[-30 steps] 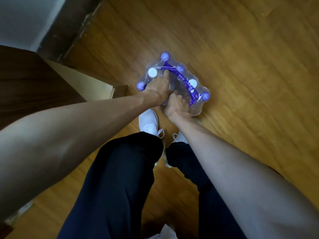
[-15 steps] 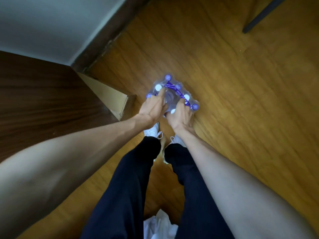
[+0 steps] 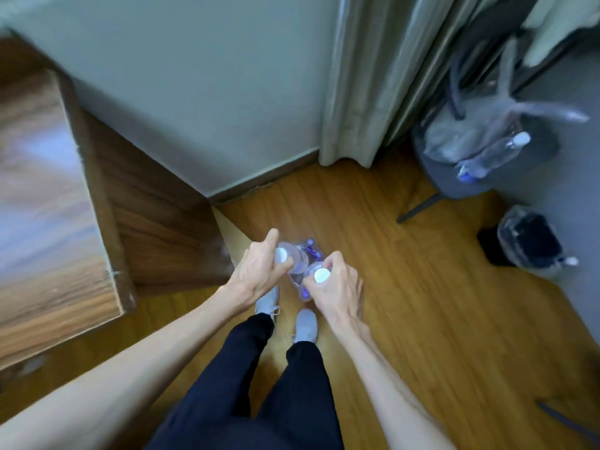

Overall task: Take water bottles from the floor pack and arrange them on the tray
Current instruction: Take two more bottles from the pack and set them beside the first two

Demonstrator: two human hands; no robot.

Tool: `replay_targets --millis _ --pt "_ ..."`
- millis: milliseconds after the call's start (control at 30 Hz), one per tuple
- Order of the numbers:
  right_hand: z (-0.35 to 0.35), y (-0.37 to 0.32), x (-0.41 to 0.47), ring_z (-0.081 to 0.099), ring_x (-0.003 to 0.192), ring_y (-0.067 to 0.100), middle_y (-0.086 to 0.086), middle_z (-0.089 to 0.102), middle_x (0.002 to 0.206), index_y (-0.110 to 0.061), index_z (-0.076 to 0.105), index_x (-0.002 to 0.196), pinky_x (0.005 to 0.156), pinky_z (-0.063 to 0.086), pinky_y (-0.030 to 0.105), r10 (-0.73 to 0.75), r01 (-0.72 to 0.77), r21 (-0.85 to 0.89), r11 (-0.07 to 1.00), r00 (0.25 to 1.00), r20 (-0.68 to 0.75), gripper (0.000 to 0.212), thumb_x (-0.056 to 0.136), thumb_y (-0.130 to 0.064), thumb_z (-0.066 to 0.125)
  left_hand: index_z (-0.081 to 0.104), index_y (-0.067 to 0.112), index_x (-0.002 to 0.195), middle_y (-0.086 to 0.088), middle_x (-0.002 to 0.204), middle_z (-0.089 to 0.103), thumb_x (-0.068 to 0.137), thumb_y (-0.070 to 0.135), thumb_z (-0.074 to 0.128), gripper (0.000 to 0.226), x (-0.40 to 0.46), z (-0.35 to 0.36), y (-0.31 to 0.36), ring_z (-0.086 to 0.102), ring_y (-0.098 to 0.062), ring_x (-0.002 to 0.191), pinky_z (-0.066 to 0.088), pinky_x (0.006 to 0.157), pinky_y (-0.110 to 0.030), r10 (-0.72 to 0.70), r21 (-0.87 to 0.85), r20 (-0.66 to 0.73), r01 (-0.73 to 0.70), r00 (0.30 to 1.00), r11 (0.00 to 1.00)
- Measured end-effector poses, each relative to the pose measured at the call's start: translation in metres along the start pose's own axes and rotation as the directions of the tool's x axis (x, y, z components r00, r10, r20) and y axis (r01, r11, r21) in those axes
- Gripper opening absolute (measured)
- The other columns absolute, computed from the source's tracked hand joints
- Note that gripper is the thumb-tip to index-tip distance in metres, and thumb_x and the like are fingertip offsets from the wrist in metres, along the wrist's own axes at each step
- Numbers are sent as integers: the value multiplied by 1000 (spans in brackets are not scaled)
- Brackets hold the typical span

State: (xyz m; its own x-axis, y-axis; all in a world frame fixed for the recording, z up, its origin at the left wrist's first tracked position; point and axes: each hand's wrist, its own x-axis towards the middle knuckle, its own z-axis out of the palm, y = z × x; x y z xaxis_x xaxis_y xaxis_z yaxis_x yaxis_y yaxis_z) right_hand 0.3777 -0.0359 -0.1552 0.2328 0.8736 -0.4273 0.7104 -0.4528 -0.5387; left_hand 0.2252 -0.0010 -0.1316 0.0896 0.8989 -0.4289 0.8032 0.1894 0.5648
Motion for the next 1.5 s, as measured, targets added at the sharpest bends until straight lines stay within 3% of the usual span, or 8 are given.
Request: replay_targets --millis 233,333,433,600,733,967,1133,1500 --pt "-84 -67 -60 64 71 24 -6 65 72 -21 56 82 61 48 31 -300 308 46 950 946 -119 29 65 -36 73 31 22 87 13 59 39 87 22 64 33 -94 -92 51 38 -12 46 31 42 -14 3 -85 -267 -27 964 996" --pt "-107 -99 -85 63 65 16 -9 64 68 -24 57 81 60 54 36 -414 428 75 901 898 -148 31 63 -47 68 33 19 82 7 54 43 82 25 63 31 -122 -129 61 38 -18 47 32 45 -22 -14 -118 -394 -36 919 992" --pt "-123 -138 -104 62 64 11 -13 62 67 -27 59 81 57 55 30 -520 534 55 844 839 -161 24 67 -38 76 35 15 83 -3 56 49 79 31 62 32 -148 -166 59 44 -32 57 42 52 -39 -63 -144 -493 -10 868 990" --pt "-125 -219 -143 57 55 5 -12 57 57 -25 59 76 53 42 15 -681 689 12 724 719 -139 24 65 -39 75 36 17 82 -4 56 51 78 34 63 32 -200 -223 44 51 -34 61 41 53 -41 -44 -149 -624 -63 780 987" --pt "-103 -279 -182 59 56 9 -9 60 57 -23 58 73 56 48 25 -738 744 24 667 665 -114 23 65 -34 77 37 19 81 -5 61 56 78 35 66 33 -239 -272 13 50 -35 63 37 54 -39 -66 -149 -697 -54 714 987" --pt "-31 -376 -253 53 52 6 -7 57 55 -21 57 72 53 38 17 -844 844 46 534 536 -37 25 66 -36 77 37 19 77 2 55 50 80 33 70 36 -317 -341 -83 43 -12 48 37 49 -21 -115 -166 -773 -23 624 986" --pt "39 -436 -303 49 49 1 -12 53 56 -23 55 72 48 34 12 -898 896 63 440 440 8 28 68 -40 76 41 15 79 -5 60 56 81 35 70 35 -370 -375 -163 50 -16 52 37 48 -25 -203 -208 -787 60 582 976" --pt "189 -543 -383 54 54 10 -6 56 56 -21 54 70 51 39 24 -897 899 126 418 387 212 30 66 -43 74 42 15 82 -4 65 62 84 41 69 38 -443 -432 -319 61 -22 66 42 50 -32 -456 -383 -753 248 473 890"
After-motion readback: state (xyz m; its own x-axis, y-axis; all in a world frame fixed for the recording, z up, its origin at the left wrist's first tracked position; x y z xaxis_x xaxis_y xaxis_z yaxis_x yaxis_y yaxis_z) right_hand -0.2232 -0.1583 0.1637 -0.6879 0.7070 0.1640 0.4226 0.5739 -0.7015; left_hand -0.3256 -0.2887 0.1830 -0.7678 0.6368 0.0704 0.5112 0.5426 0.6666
